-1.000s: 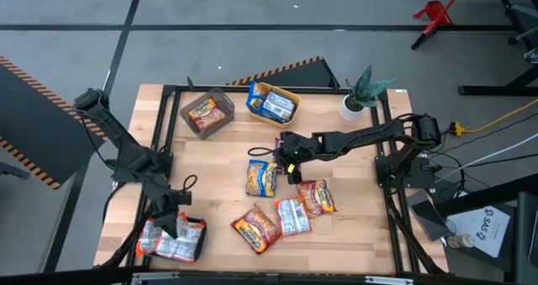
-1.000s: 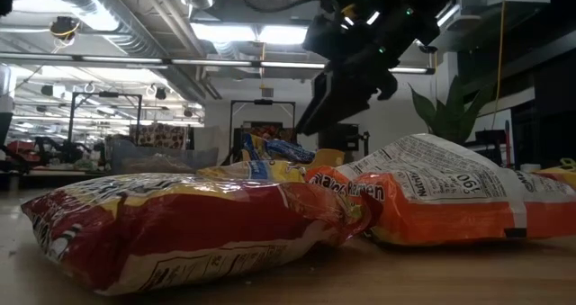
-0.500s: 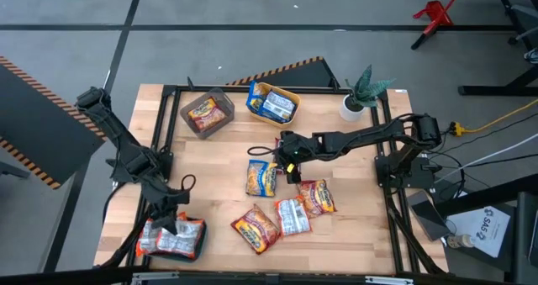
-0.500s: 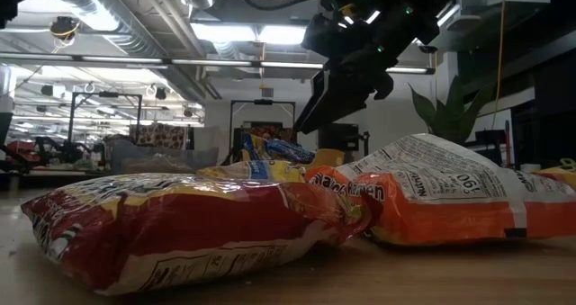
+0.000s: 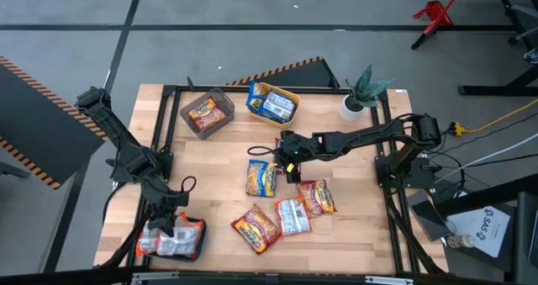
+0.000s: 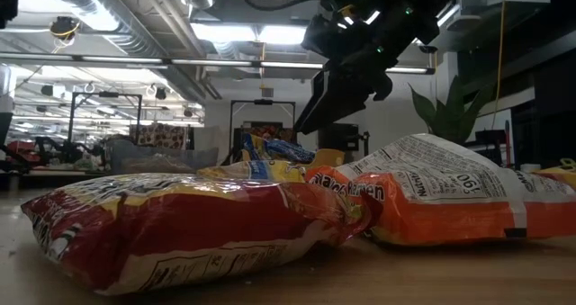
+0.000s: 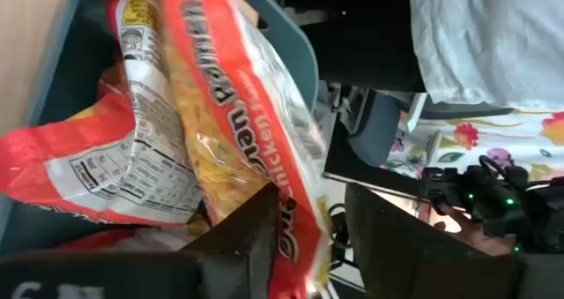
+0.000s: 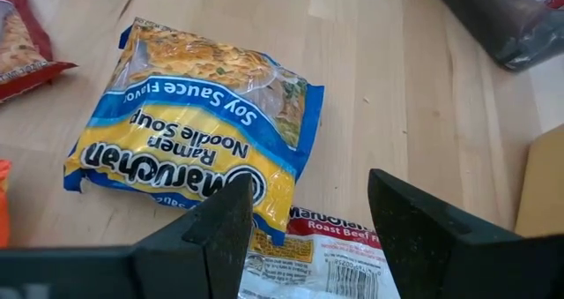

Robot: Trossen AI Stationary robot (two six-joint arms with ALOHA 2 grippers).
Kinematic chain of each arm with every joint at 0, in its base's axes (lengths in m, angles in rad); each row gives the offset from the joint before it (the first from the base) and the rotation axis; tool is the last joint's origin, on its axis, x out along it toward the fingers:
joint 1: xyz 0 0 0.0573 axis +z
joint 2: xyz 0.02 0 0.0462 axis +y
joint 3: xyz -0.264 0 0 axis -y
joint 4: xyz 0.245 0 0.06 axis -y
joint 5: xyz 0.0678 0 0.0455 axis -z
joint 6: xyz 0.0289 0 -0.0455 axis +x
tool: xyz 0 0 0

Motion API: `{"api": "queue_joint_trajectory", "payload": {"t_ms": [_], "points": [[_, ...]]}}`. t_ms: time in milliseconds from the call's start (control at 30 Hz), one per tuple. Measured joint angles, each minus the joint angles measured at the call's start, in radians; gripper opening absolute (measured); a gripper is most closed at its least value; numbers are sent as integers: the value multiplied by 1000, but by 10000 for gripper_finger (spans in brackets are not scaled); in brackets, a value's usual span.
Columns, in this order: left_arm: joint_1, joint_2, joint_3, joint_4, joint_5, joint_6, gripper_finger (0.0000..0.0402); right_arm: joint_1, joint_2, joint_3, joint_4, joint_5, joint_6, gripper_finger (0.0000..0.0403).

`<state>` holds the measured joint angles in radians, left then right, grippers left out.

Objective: Sort Maruchan noodles
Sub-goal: Put the orange noodle pack into the blue bin

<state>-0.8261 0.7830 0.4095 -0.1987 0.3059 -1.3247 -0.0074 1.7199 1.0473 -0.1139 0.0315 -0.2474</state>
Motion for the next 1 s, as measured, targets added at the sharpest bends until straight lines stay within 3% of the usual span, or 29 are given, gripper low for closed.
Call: {"api": "queue_joint_trajectory", "payload": {"t_ms": [400, 733, 1000], "points": [[1, 0, 0, -130, 157, -57, 145, 0, 1, 0, 6, -1, -1, 211], [8, -45, 0, -98, 174, -113, 144, 0, 1, 0, 8, -6, -2, 211], [103, -53, 0, -186, 210, -52, 144, 0, 1, 0, 9, -6, -2, 211]]}}
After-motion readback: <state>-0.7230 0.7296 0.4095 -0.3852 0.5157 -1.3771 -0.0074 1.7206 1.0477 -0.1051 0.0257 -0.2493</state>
